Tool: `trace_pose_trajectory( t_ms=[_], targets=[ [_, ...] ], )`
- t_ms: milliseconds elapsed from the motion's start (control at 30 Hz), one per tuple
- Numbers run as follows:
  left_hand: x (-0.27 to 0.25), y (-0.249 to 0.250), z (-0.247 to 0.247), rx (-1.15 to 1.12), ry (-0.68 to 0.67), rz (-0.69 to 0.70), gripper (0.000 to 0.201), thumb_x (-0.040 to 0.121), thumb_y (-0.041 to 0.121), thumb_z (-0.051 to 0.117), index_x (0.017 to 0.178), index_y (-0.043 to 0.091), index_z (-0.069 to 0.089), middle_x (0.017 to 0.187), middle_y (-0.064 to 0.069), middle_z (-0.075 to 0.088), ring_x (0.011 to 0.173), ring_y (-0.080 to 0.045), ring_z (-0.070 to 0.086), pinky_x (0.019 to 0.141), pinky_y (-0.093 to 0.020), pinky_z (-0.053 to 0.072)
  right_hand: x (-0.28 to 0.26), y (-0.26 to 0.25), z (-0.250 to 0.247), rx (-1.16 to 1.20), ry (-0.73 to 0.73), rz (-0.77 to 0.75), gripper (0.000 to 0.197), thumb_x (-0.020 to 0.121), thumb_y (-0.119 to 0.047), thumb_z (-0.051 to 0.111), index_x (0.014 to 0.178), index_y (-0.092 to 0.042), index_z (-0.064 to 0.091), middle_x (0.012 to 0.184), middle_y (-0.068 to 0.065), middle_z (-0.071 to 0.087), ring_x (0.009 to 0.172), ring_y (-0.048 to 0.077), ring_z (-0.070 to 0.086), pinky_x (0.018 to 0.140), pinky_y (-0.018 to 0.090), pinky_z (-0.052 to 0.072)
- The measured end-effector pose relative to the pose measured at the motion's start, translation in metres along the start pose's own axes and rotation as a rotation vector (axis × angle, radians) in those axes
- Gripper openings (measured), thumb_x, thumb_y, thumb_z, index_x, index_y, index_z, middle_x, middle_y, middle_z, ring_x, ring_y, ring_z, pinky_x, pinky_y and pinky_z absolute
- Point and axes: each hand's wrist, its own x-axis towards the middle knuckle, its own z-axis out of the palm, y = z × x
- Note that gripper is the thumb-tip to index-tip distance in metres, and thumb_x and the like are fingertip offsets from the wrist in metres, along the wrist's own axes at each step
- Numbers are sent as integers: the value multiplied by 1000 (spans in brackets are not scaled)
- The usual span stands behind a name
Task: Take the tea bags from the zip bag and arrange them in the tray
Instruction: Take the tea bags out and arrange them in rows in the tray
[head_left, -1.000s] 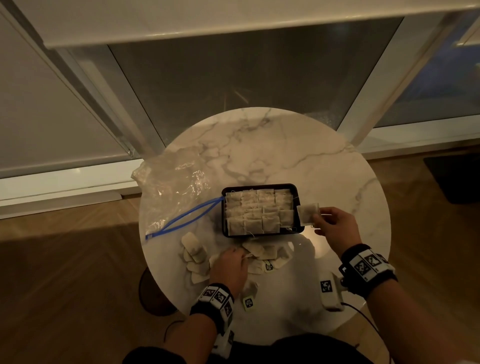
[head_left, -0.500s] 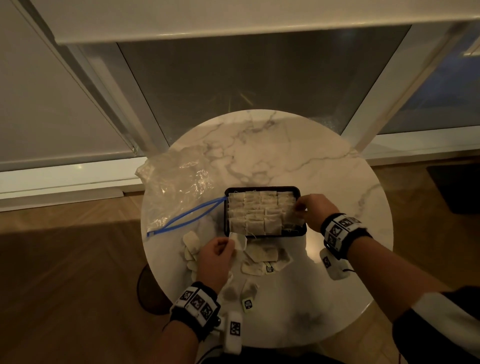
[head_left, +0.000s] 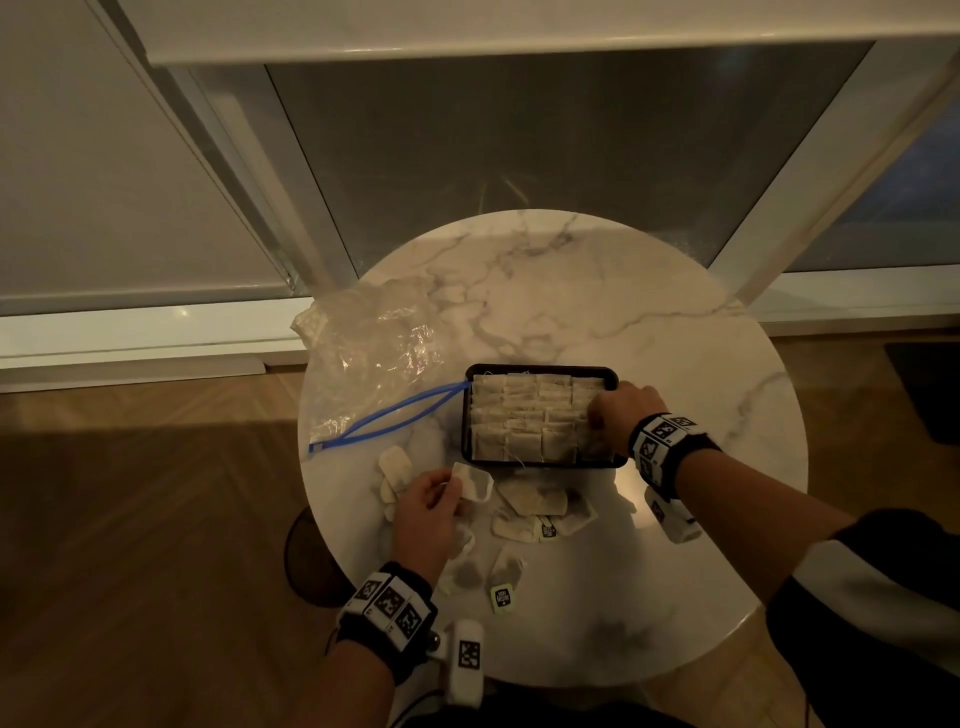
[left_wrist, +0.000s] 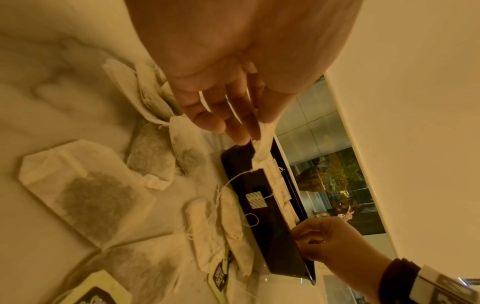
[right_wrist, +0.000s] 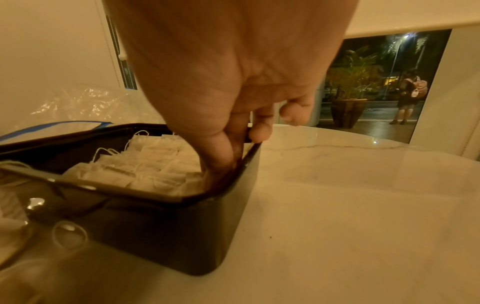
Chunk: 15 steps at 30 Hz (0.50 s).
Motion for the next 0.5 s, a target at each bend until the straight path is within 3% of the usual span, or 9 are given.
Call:
trace_pose_trajectory(
  t_ms=[67, 267, 400, 500],
  targets=[
    [-1, -2, -4, -1, 14, -11, 9, 99, 15, 59, 105, 15, 65, 93, -5, 72, 77, -14, 67, 64, -23, 52, 0, 0, 2, -43, 28, -21, 22, 93, -36, 56, 112, -31, 66, 117, 5, 59, 111, 25, 52, 101, 41, 37],
    [0, -11, -12, 41, 55, -27, 13, 98, 20, 61, 108, 15, 69, 94, -6, 75, 82, -22, 69, 79, -41, 59, -1, 2, 6, -132, 77, -74, 19, 92, -39, 55, 107, -35, 67, 111, -2, 62, 115, 21, 47, 99, 43, 32],
    [-1, -9, -11, 29, 65, -12, 8, 98, 16, 60, 103, 18, 67, 95, -9, 75, 85, -29, 70, 80, -44, 59, 0, 1, 12, -148, 104, -85, 18, 92, -40, 56, 103, -33, 68, 110, -3, 63, 114, 21, 48, 99, 43, 32],
    [-1, -7, -10, 29, 59, -18, 13, 99, 17, 60, 108, 13, 67, 97, -10, 75, 87, -31, 71, 80, -43, 59, 2, 5, 14, -75, 132, -103, 20, 92, -41, 56, 106, -33, 67, 112, -3, 62, 115, 21, 46, 97, 42, 33]
  ],
)
